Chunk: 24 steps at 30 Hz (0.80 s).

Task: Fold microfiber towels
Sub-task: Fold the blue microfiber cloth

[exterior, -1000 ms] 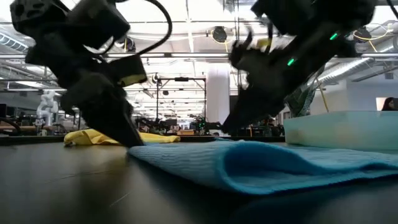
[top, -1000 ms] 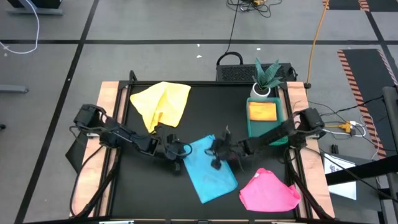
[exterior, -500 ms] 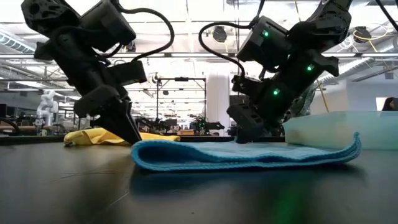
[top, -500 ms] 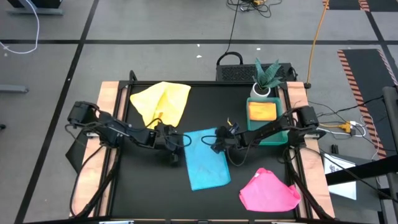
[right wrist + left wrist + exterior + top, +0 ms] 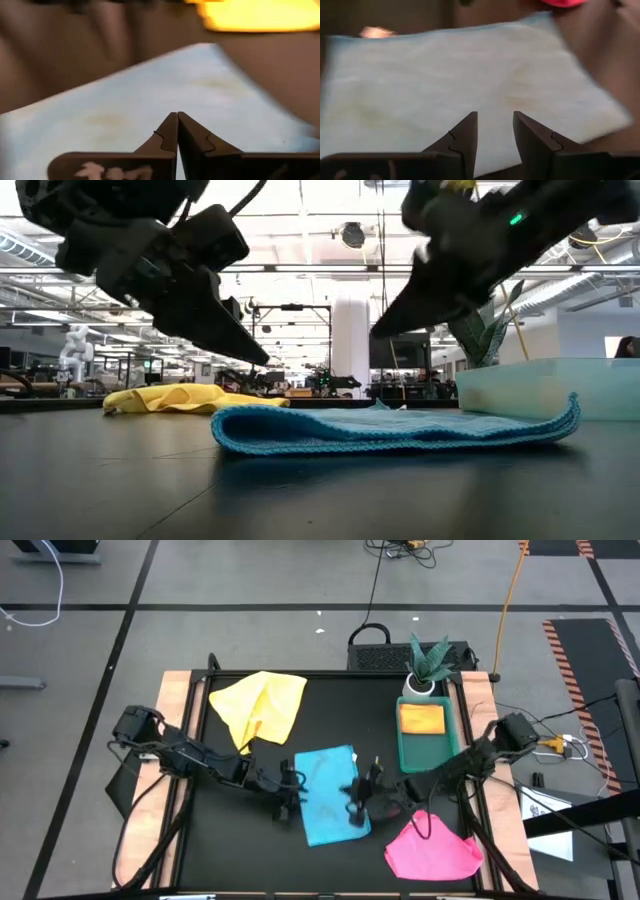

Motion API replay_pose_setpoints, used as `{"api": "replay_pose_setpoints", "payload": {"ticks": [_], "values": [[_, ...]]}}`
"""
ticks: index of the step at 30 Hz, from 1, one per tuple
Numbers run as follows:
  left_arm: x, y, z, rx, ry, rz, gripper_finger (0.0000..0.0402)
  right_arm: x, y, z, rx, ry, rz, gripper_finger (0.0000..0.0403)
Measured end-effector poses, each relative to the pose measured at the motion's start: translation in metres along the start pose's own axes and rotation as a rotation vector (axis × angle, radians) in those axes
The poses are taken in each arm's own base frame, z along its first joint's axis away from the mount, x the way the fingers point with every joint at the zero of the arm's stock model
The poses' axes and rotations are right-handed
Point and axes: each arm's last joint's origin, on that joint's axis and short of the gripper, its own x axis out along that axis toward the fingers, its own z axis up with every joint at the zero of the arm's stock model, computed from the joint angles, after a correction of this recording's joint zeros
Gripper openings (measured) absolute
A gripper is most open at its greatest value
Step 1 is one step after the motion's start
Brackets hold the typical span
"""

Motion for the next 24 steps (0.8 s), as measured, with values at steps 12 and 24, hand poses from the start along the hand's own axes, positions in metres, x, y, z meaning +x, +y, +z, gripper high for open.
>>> {"api": "replay_pose_setpoints", "payload": {"ticks": [12,24], "values": [[0.051,-0.062,-0.027,-0.032,-0.037,-0.356,0.0127,0.002,0.042,-0.046,-0.055,0.219,0.378,0.0],[0.049,-0.067,-0.035,-0.083,0.157,-0.35,0.0127,-0.017,0.053,-0.066,-0.046,0.3,0.418,0.0]]}}
